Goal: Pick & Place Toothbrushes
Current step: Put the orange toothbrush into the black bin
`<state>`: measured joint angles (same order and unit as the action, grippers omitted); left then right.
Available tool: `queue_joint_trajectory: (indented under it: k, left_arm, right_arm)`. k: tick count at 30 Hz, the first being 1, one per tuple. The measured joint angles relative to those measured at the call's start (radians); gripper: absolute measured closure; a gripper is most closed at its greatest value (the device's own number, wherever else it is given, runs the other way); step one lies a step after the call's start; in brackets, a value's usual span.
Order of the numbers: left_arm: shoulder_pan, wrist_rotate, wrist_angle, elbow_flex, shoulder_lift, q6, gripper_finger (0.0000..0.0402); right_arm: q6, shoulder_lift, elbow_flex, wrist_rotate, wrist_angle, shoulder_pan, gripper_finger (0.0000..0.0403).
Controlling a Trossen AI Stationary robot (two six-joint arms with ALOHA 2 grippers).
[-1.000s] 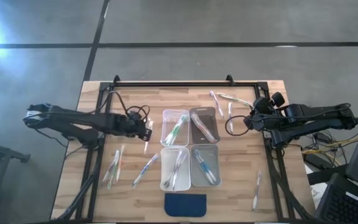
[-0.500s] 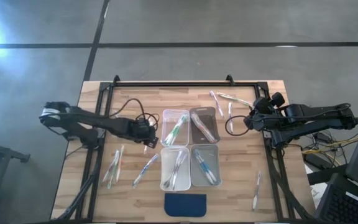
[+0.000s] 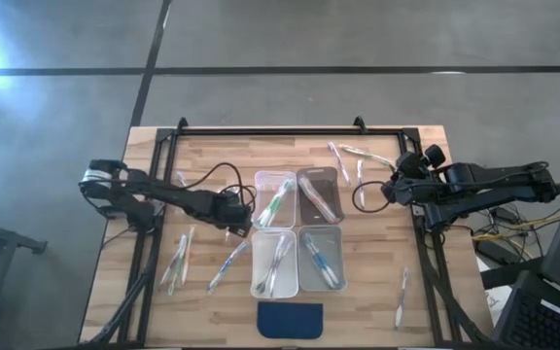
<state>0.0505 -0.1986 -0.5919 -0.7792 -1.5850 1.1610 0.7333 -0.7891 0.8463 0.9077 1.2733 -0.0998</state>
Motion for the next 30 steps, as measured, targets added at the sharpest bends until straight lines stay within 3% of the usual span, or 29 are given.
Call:
queue_joint_trajectory:
  k: [7,15,23,30]
  left_arm:
    - [-0.001,-0.002,-0.010,0.003,0.010,0.002,0.0298]
    - [0.000,-0.023,-0.007,0.003,0.020,0.018,0.0378]
    - [0.002,-0.029,-0.012,0.007,0.053,0.001,0.0372]
    - [0.029,-0.154,-0.038,0.009,0.201,-0.001,0.0377]
  right_arm:
    - [0.000,0.000,0.000,0.000,0.000,0.000,0.0236]
    - [0.000,0.000,0.000,0.000,0.000,0.000,0.0220]
    - [0.000,0.001,0.000,0.000,0.000,0.000,0.0203]
    - [0.000,0.001,-0.001,0.000,-0.002,0.000,0.0210]
